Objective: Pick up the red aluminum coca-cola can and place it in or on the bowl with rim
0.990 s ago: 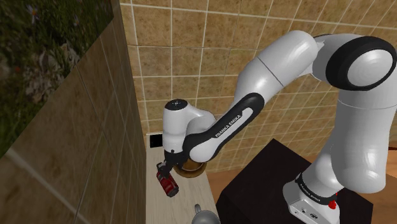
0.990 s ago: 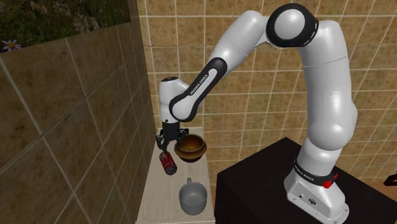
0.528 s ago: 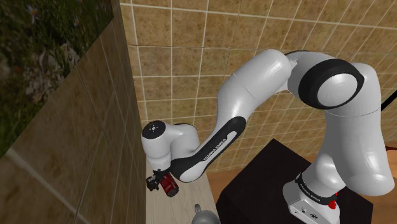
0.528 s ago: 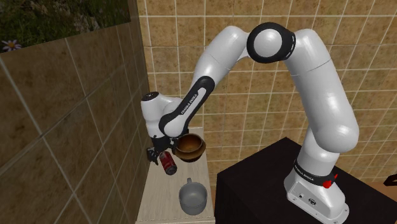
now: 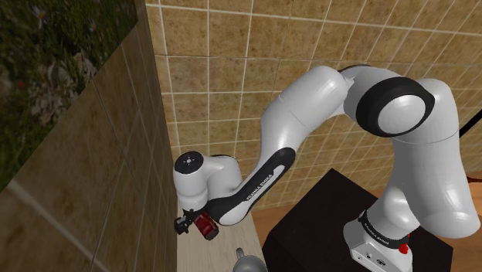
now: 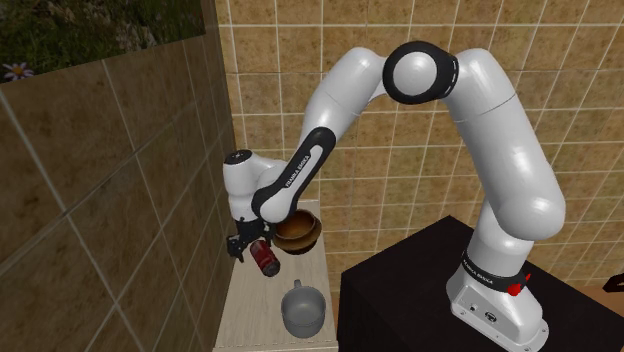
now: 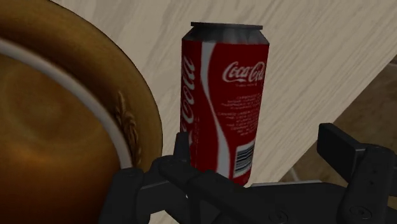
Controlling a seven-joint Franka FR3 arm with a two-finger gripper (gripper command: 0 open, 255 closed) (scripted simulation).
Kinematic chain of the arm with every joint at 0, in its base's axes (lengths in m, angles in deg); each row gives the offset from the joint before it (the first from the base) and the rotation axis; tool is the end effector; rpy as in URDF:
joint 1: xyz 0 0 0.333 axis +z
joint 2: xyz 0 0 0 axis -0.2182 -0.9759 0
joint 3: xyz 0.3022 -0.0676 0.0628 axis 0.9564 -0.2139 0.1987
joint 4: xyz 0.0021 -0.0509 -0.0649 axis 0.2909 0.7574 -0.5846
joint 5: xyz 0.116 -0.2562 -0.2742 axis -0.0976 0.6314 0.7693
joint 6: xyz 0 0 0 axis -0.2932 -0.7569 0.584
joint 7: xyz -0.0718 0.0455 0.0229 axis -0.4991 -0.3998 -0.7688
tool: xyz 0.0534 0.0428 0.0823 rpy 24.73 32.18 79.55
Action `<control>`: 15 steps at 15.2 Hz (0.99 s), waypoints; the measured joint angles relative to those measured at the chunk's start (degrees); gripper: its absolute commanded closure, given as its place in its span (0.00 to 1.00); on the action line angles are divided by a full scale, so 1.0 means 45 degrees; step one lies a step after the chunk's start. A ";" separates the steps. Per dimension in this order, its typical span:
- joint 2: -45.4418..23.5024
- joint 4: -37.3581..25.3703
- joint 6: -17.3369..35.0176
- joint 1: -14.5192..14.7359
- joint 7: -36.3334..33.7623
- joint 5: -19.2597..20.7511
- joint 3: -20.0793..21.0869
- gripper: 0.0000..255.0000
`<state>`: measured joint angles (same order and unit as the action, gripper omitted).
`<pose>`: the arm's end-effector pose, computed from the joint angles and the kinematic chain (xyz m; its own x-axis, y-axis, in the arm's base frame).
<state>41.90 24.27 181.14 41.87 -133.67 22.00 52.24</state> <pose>0.4415 0.4371 0.1646 0.9926 0.1149 0.0387 0.1131 -0.9925 0.0464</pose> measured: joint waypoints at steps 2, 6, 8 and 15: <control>-0.0032 -0.0054 0.0116 -0.0053 0.0124 -0.0042 -0.0015 0.00; -0.0100 -0.0327 -0.0450 0.0020 0.0176 -0.0066 -0.0068 1.00; -0.0084 -0.0451 -0.0720 -0.0072 0.0341 -0.0145 -0.0027 1.00; -0.0014 -0.0382 -0.0289 -0.0141 0.0339 -0.0083 -0.0160 1.00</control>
<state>41.83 22.56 179.84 41.23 -132.14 21.63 51.52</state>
